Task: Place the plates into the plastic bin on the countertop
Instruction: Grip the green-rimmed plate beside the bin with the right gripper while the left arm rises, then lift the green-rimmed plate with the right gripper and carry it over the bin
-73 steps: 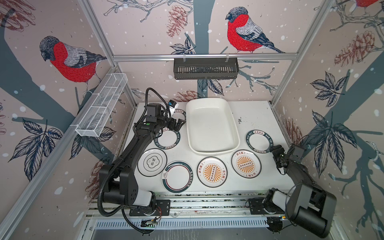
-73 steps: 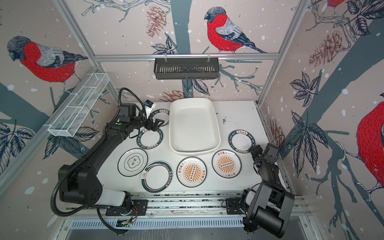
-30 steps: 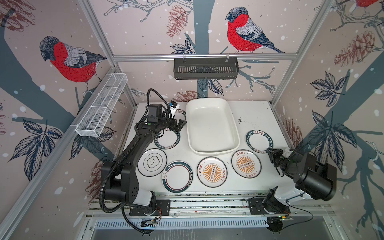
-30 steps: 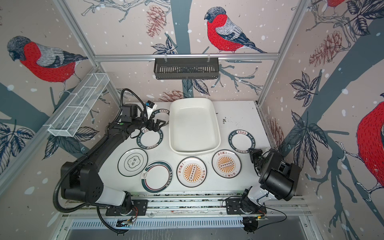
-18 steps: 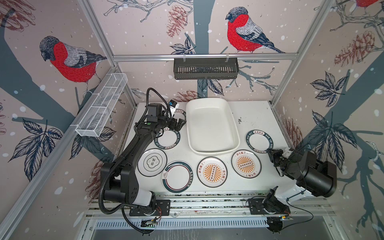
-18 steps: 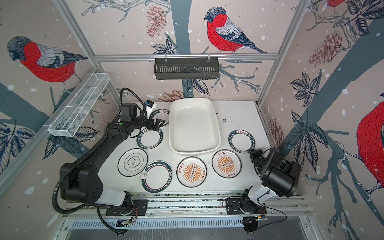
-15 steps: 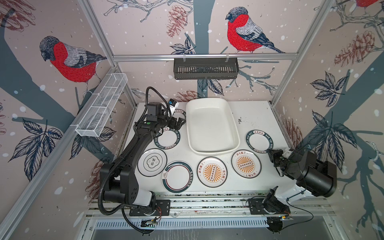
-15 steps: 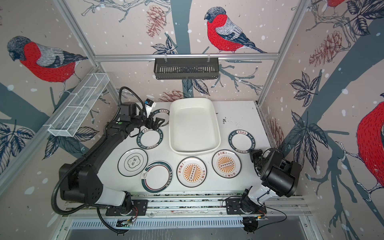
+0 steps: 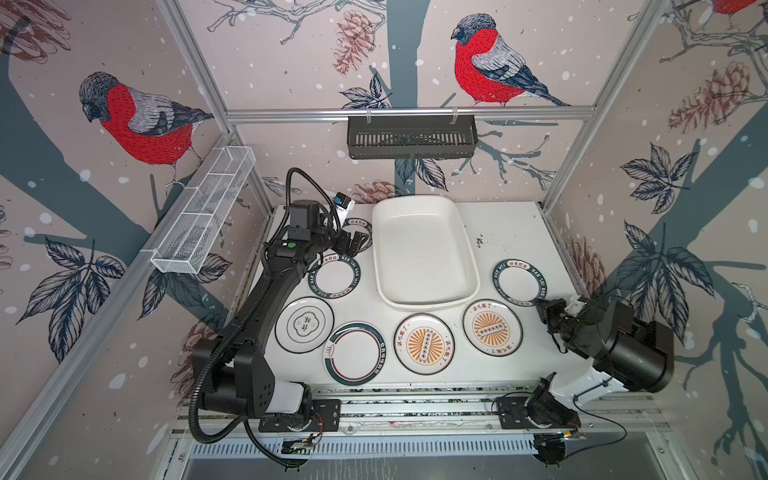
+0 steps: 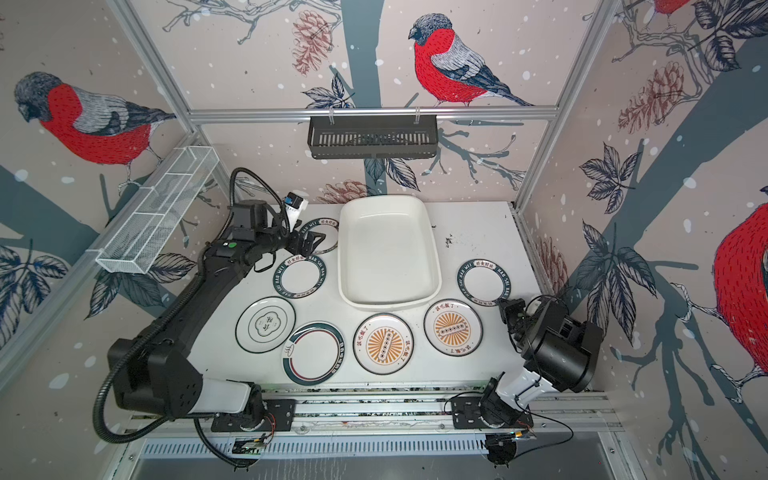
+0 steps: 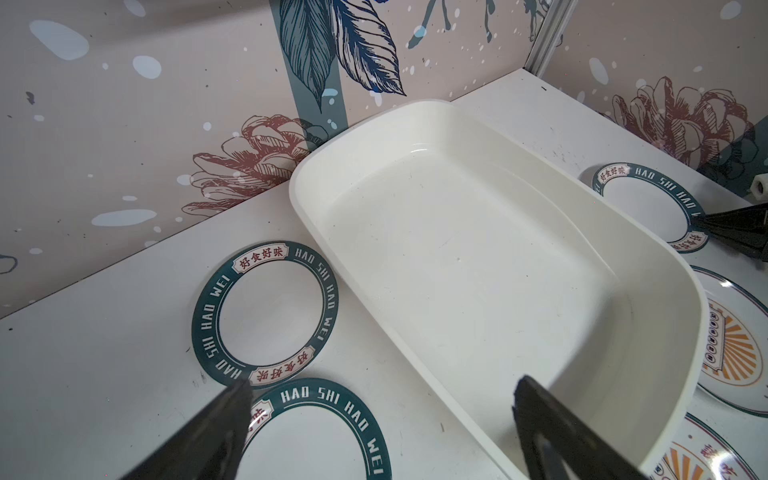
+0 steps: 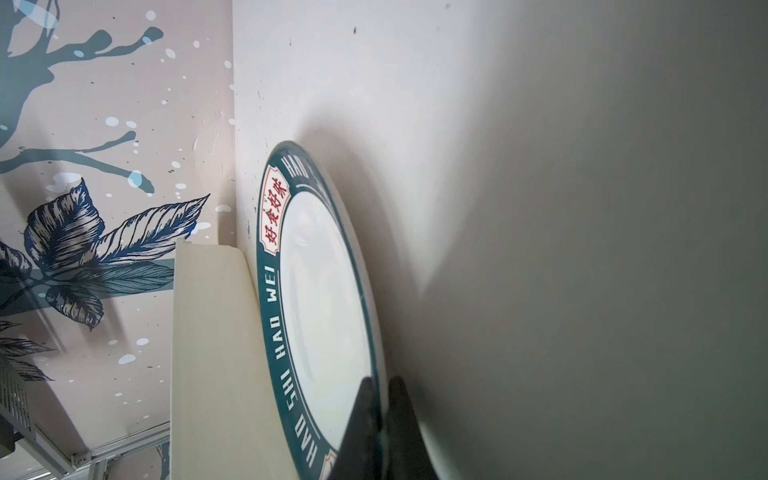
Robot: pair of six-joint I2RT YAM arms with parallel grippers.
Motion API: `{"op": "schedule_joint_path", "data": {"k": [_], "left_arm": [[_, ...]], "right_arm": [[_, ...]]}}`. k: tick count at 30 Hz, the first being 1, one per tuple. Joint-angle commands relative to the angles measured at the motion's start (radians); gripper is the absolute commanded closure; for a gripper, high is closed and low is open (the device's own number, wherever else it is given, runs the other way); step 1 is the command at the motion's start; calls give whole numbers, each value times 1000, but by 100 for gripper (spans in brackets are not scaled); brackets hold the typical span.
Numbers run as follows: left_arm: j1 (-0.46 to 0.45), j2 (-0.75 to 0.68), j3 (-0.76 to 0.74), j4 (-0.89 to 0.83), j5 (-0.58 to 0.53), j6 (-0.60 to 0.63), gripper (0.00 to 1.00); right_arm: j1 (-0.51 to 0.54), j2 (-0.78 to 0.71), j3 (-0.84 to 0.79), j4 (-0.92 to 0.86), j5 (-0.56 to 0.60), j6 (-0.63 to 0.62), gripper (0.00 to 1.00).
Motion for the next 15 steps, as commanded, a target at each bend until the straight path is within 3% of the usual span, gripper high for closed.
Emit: {"op": "schedule_joint_path", "data": {"k": [1, 15], "left_arm": [[0, -10, 14, -23, -5, 13, 3], [0, -31, 49, -57, -35, 10, 3]], "right_arm": [[-1, -5, 2, -43, 27, 1, 97], [24, -153, 51, -33, -10, 98, 99]]}}
